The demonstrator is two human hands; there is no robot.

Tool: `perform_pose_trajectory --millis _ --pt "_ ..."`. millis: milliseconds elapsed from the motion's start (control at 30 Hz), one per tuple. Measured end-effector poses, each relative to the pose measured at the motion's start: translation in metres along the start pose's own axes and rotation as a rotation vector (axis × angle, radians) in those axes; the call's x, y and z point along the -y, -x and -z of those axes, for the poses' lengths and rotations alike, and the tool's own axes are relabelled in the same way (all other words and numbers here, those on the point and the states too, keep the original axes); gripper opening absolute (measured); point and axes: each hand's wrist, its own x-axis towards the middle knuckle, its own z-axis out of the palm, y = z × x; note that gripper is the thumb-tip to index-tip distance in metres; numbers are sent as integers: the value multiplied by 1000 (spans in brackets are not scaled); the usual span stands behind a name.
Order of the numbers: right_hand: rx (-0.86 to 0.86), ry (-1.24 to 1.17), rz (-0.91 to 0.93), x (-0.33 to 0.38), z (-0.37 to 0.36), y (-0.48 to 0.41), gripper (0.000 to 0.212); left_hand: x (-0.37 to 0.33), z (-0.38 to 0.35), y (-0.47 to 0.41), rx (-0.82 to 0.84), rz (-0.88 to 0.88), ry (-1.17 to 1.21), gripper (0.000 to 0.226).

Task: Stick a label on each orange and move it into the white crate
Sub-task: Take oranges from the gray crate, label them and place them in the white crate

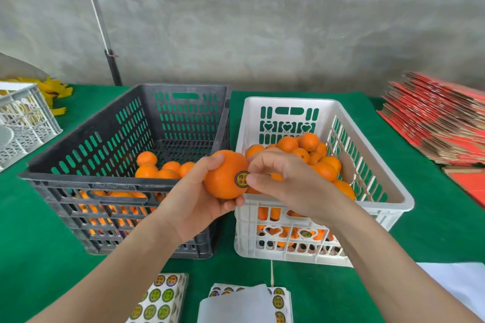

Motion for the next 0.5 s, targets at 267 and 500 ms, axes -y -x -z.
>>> perform_pose_trajectory --millis 267,500 --pt "-17 137 26 0 2 3 13 8 -7 1 -1 0 13 55" --pt "-142 88 38 -2 -4 6 14 14 -12 1 55 -49 106 49"
